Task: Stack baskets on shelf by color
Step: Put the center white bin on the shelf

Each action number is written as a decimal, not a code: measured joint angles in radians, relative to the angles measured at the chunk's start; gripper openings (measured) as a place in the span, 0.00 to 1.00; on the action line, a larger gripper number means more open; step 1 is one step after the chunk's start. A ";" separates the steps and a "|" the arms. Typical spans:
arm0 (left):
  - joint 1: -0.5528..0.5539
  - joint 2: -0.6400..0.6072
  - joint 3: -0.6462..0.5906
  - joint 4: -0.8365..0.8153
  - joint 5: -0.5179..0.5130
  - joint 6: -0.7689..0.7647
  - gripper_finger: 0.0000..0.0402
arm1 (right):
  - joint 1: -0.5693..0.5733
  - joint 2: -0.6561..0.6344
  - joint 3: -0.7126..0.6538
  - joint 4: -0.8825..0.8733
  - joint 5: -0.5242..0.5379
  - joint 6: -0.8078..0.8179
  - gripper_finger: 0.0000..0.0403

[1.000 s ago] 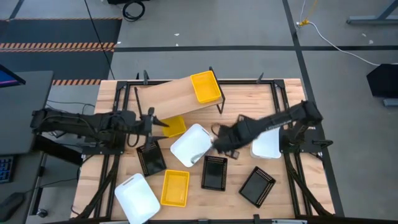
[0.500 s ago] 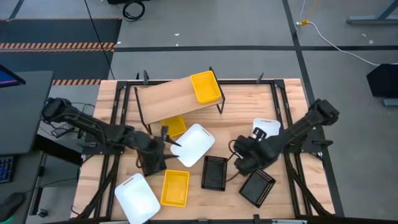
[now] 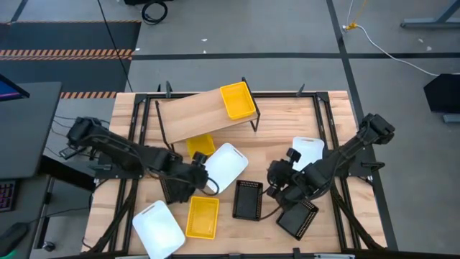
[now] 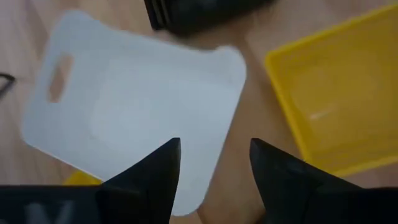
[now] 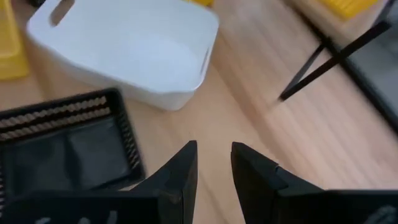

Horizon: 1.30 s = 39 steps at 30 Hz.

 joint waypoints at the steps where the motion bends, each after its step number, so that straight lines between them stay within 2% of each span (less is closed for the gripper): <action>1: 0.009 0.018 -0.002 -0.013 0.004 0.003 0.50 | -0.004 0.000 0.000 -0.002 0.016 -0.013 0.26; 3: 0.026 0.053 -0.005 -0.046 0.006 0.005 0.50 | -0.008 -0.001 0.000 -0.007 0.049 -0.047 0.26; 11: 0.042 0.127 -0.004 -0.056 0.059 -0.003 0.49 | -0.035 -0.001 0.000 -0.015 0.050 -0.132 0.26; 17: 0.052 0.181 -0.004 -0.041 0.054 -0.002 0.43 | -0.050 -0.001 0.000 -0.026 0.072 -0.141 0.26; 20: 0.046 0.195 -0.004 -0.036 0.063 0.012 0.33 | -0.049 -0.001 0.000 -0.043 0.068 -0.141 0.26; 26: 0.042 0.198 -0.005 -0.004 0.080 0.023 0.04 | -0.044 -0.001 0.000 -0.060 0.068 -0.134 0.26; 34: 0.044 0.190 0.001 0.001 0.077 0.030 0.02 | -0.044 -0.001 0.000 -0.060 0.105 -0.115 0.26; 39: 0.036 0.190 0.094 -0.022 0.077 0.045 0.02 | -0.044 -0.001 0.000 -0.060 0.121 -0.129 0.26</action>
